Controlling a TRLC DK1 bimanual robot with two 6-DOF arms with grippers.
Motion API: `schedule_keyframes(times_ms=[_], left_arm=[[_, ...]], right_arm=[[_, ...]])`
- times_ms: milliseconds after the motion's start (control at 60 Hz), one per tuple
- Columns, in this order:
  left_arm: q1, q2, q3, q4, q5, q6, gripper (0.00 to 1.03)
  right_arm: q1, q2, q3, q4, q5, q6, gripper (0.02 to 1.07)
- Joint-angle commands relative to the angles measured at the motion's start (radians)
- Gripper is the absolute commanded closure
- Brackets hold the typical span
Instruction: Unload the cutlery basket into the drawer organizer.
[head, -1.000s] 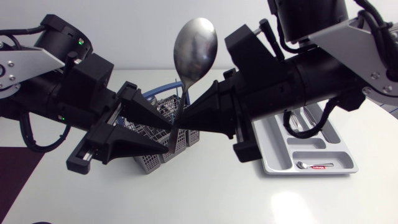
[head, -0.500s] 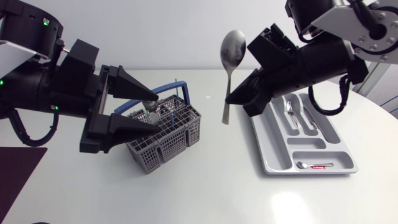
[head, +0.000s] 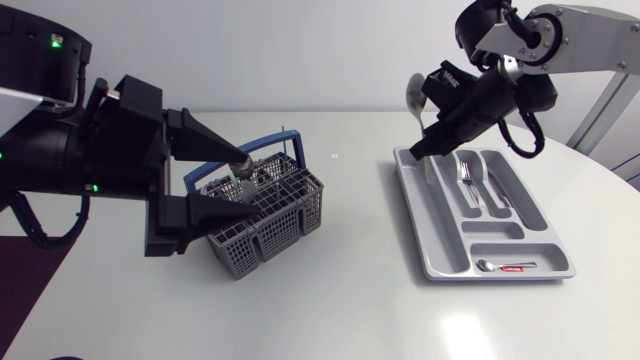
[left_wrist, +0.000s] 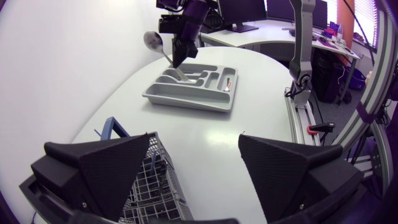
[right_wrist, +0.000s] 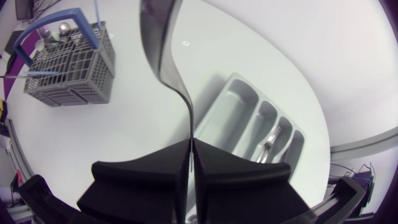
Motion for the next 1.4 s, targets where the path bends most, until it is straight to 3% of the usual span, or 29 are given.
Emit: schedule_keyframes(times_ms=[0,250,600,917,1383], left_arm=[[-0.003,-0.025,-0.033,0.01,-0.008,-0.018,0.04],[-0.001,-0.062,-0.059,0.017,-0.011,-0.015,0.04],[0.014,-0.103,-0.077,0.017,-0.011,-0.015,0.04],[0.012,-0.109,-0.077,0.018,-0.016,-0.015,0.04],[0.006,-0.111,-0.07,0.018,-0.02,-0.019,0.04]], right_arm=[[-0.03,0.041,0.056,-0.013,0.065,0.043,1.01],[-0.162,0.198,0.14,-0.054,0.113,0.126,1.01],[-0.287,0.353,0.18,-0.074,0.052,0.15,1.01],[-0.321,0.457,0.208,-0.068,-0.031,0.164,1.01],[-0.33,0.531,0.2,0.029,0.004,0.201,1.01]])
